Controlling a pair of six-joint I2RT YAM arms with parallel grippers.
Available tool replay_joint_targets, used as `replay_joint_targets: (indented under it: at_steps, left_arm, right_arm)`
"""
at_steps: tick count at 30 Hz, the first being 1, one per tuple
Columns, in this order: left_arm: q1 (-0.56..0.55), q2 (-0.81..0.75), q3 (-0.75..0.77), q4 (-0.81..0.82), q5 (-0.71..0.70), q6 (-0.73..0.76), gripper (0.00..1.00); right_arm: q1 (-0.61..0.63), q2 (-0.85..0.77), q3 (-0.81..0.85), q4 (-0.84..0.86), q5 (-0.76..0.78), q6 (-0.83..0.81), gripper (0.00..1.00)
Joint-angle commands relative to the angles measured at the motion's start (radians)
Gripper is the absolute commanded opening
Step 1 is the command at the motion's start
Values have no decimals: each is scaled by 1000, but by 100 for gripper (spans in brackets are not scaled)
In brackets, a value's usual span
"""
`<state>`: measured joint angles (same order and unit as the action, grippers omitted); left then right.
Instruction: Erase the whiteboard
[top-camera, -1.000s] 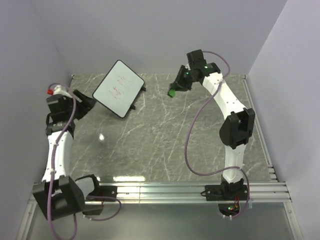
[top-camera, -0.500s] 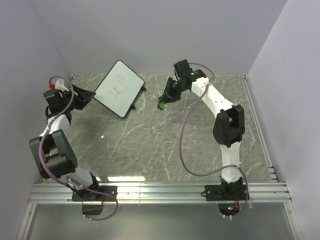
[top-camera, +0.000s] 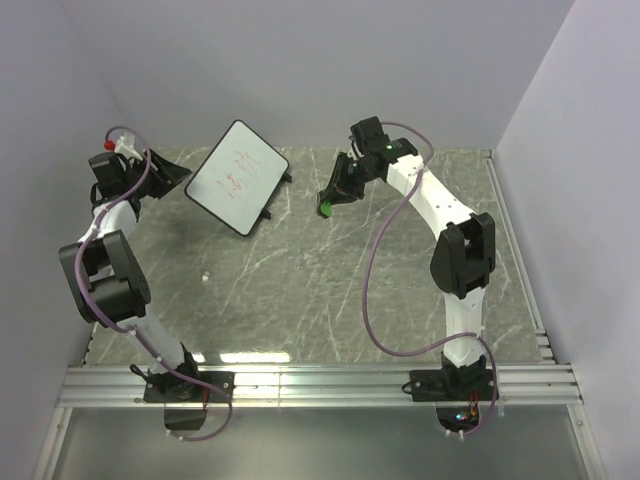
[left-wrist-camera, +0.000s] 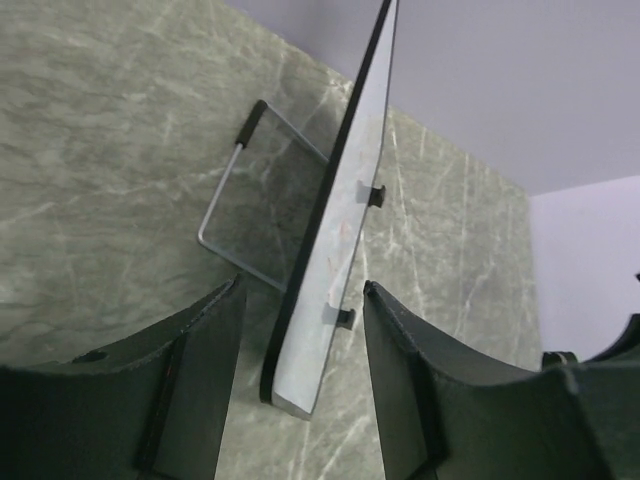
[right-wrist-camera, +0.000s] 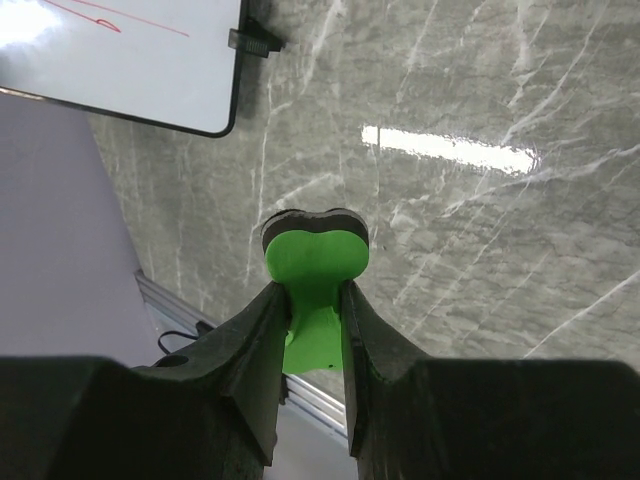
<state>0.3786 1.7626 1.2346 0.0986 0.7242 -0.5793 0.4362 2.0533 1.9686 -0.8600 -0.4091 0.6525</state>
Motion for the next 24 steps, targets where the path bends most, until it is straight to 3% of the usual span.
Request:
replay_joint_targets:
  at_steps: [1,7,14,19,23,24]
  left_arm:
    - [0,24,68,-54,-25,81,56]
    - [-43,130,132,-85,49,94,52]
    - [-98,204,209,-160,43,127,48]
    - [-109,204,223,-171,41,122,29]
    - [-115,210,253,-230,21,137,0]
    - [-119,210,258,-261,17,156,0]
  right_arm:
    - [7,-58,-13,22,-2,-19,0]
    - [7,-30,30,-2,-4,-22,0]
    - [10,13,91,-10,-16,-14,0]
    - [24,21,108,-7,-14,-22,0]
    - [51,50,147,32,-45,-19,0]
    - [68,59,157,54,-56,-14,0]
